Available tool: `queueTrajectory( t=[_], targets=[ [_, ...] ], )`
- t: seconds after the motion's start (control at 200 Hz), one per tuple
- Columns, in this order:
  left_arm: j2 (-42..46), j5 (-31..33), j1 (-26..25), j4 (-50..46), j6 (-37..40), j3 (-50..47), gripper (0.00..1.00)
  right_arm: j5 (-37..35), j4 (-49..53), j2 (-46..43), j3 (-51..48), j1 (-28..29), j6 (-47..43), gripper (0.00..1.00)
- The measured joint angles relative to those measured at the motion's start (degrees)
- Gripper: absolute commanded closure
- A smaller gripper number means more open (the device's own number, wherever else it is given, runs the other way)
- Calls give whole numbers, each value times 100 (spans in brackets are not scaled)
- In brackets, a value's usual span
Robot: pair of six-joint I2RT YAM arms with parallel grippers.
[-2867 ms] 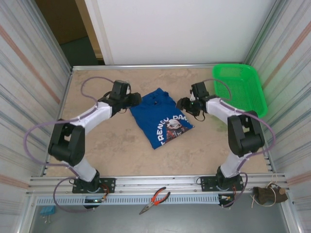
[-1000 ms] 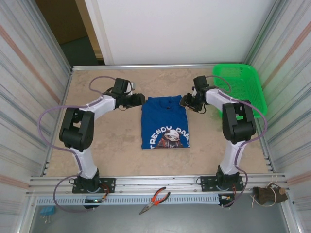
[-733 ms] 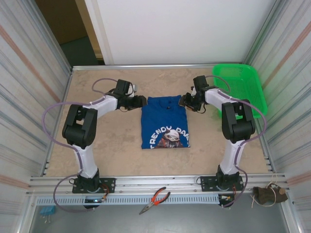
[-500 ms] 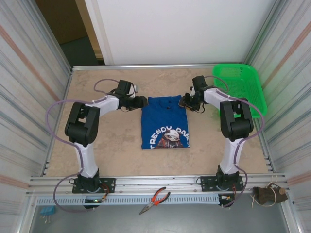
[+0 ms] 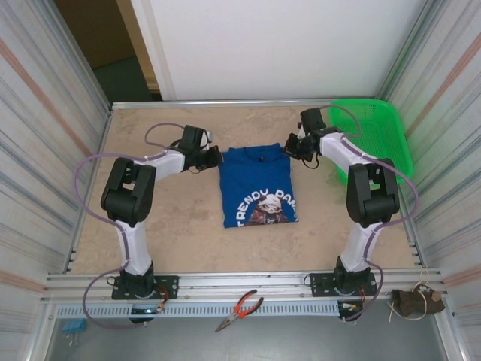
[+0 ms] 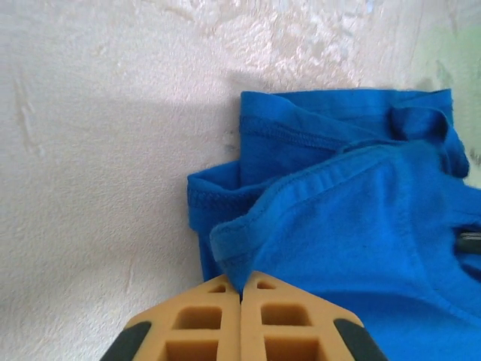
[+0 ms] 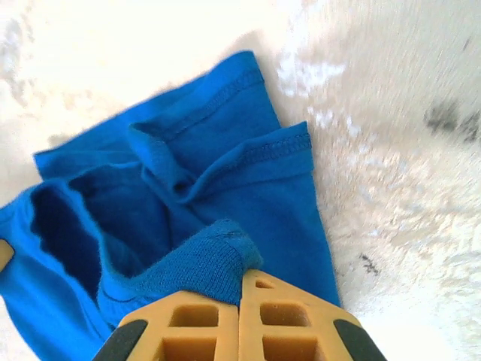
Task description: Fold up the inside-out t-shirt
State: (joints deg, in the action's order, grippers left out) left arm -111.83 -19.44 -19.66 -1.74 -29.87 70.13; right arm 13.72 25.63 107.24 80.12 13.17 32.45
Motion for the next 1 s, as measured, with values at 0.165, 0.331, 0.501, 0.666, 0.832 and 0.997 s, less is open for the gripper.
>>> queueTrajectory(
  t=[0.165, 0.331, 0.501, 0.666, 0.832, 0.997],
  targets=[
    [127, 260, -2, 348, -229, -131, 100, -188, -138, 31, 179, 0, 7, 100],
    [-57, 417, -7, 527, -452, -4, 100, -332, -415, 643, 623, -2, 22, 91],
    [-566, 511, -4, 566, -647, 319, 71, -122, -640, 1663, 1215, -157, 59, 47],
    [-564, 564, 24, 511, -645, 306, 46, -20, -634, 1366, 831, -348, 76, 16],
    [31, 581, 46, 492, -511, -2, 35, 33, -575, 662, 516, -352, -70, 13],
    [260, 557, 44, 498, -289, 2, 31, 219, -546, 669, 616, -343, -229, 13]
  ],
)
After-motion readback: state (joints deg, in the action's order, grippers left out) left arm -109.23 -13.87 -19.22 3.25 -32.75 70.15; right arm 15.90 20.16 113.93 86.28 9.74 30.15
